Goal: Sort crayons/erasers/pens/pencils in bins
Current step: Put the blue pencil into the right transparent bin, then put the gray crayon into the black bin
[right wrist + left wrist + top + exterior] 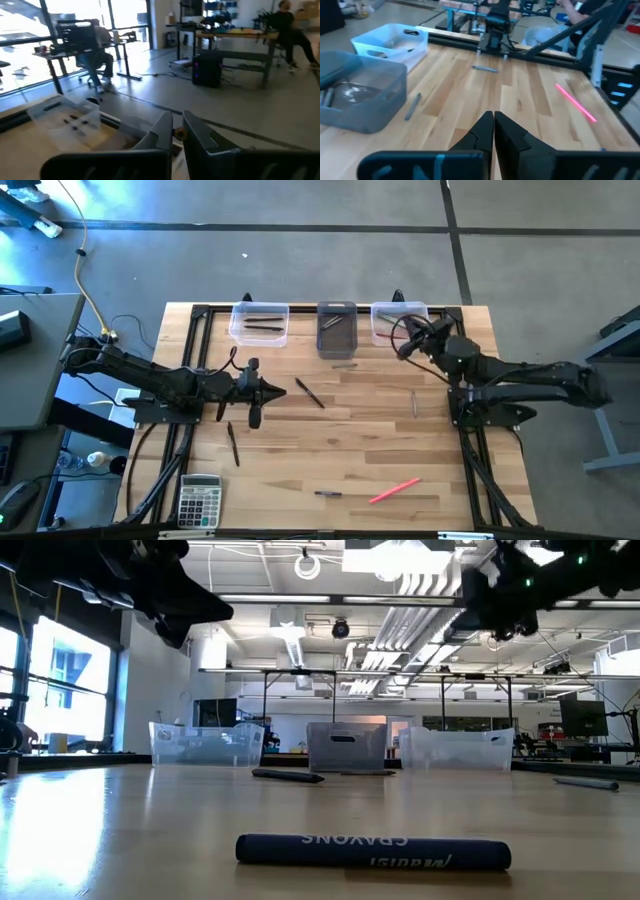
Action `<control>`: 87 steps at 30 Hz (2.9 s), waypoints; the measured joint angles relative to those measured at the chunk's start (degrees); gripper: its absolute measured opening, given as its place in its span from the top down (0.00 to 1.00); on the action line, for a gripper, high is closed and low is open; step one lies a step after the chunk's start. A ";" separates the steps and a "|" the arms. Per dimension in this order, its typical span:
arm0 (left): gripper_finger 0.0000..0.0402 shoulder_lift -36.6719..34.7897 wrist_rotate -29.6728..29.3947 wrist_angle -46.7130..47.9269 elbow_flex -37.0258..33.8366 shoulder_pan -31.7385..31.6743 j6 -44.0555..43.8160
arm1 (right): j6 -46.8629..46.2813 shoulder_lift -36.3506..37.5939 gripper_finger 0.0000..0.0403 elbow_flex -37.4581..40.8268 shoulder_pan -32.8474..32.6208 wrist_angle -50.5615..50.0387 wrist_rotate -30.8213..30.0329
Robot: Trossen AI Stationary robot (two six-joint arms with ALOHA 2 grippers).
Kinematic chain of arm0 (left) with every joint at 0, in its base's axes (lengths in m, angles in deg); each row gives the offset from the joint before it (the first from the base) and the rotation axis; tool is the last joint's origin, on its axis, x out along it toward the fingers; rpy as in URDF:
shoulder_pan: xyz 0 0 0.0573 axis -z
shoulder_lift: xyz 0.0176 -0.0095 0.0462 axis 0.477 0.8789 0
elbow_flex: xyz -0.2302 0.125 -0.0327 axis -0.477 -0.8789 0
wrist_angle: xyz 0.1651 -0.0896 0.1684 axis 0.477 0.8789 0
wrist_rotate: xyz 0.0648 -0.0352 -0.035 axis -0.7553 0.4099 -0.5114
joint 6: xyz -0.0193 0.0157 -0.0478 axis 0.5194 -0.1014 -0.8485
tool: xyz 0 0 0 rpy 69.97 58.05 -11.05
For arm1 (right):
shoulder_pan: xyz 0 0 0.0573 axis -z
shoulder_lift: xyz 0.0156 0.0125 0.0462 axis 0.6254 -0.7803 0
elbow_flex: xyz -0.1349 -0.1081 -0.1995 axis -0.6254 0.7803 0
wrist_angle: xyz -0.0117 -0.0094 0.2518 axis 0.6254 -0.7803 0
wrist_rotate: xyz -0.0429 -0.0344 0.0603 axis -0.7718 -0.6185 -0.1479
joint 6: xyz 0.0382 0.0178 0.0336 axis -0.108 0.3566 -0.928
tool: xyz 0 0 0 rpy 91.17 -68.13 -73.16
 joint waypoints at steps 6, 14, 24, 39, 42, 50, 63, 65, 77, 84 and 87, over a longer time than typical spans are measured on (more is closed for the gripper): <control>0.99 0.00 -1.27 0.05 0.00 0.00 -0.01 | -7.58 -0.28 0.98 8.44 11.54 6.19 6.33; 0.99 0.02 -1.26 0.46 0.00 0.00 -0.02 | -14.37 -3.85 0.98 12.32 23.88 13.82 14.98; 0.99 0.02 0.29 1.27 0.00 0.04 -0.20 | -23.90 -12.68 0.98 12.43 29.58 17.04 21.18; 0.99 0.02 0.49 2.22 0.00 0.02 -0.57 | -25.77 -18.06 0.96 12.43 30.00 19.16 22.53; 0.99 0.02 0.49 2.22 0.00 0.02 -0.57 | -25.77 -18.06 0.95 12.43 30.00 18.99 22.53; 0.99 0.02 0.49 2.19 0.00 0.00 -0.61 | -26.82 -18.06 0.93 12.42 30.00 16.11 20.97; 0.99 0.03 0.49 2.96 0.00 0.00 -0.63 | -26.69 -18.06 0.74 12.41 30.00 15.15 20.58; 0.99 0.03 0.49 3.09 0.00 0.00 -0.63 | -25.77 -18.04 0.72 12.41 30.00 15.17 20.61; 0.99 0.03 0.49 3.48 0.00 0.00 -1.09 | -10.61 -15.42 0.93 11.05 24.86 13.32 29.52; 0.99 0.04 2.77 3.90 0.00 0.00 -2.64 | -4.04 -10.62 0.97 10.88 13.64 5.93 31.41; 0.99 0.04 3.17 3.92 0.00 0.04 -3.04 | -4.04 -8.20 0.99 10.88 8.19 0.66 28.96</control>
